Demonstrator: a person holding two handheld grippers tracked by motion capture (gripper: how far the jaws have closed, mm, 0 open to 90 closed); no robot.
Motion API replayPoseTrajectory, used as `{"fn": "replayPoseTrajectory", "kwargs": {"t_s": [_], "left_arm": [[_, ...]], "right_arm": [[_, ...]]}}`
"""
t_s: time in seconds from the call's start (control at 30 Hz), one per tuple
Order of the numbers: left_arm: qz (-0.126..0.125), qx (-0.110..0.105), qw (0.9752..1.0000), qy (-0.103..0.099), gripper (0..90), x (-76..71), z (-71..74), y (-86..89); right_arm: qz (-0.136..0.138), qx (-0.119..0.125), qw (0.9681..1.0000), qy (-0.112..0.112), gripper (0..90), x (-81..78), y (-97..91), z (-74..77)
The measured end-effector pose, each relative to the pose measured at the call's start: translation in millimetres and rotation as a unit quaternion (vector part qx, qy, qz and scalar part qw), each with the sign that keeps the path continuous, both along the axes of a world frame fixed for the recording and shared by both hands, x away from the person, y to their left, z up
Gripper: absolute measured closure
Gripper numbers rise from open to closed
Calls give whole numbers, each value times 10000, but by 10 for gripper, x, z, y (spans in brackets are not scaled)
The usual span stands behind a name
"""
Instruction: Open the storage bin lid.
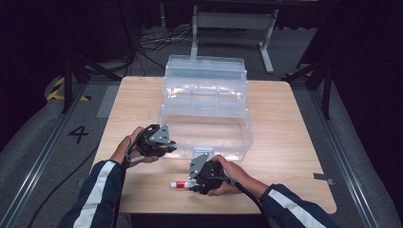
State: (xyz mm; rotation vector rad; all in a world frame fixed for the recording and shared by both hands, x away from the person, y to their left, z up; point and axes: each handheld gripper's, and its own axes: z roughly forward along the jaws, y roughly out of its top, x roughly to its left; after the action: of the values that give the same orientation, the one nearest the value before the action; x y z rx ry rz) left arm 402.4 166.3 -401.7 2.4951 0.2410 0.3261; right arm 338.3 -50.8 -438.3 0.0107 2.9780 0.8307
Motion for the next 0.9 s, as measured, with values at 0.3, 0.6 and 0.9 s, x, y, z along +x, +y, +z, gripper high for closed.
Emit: {"fn": "replayPoseTrajectory", "kwargs": {"t_s": [0.3,0.6,0.9], "left_arm": [[11,-19,10000,-5,764,0,-5,-3],[35,-25,10000,-13,755,-2,-9,-6],[143,-155,9998,-65,669,-36,31,30]], "right_arm": [[-10,-447,9989,142,599,60,186,-78],[-24,-731,9969,277,620,95,208,-121],[39,-850,9960,285,708,64,177,-106]]}}
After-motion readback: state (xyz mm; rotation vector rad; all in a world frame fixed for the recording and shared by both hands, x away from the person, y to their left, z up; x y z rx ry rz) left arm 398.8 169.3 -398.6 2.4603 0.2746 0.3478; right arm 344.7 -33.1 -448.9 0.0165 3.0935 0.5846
